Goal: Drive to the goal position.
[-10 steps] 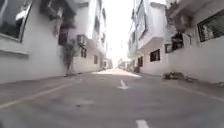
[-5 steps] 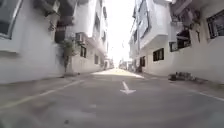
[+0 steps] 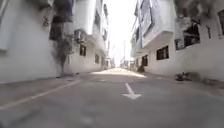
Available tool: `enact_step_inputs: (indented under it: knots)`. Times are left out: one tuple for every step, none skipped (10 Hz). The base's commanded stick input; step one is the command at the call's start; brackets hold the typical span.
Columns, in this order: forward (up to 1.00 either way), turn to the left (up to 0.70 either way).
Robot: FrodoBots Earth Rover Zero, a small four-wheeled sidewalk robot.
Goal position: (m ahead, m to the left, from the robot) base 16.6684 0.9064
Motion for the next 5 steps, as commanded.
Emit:
enact_step_inputs:
  knots:
    - [1.0,0.0]
    - [1.0,0.0]
    - [1.0,0.0]
    - [1.0,0.0]
    - [1.0,0.0]
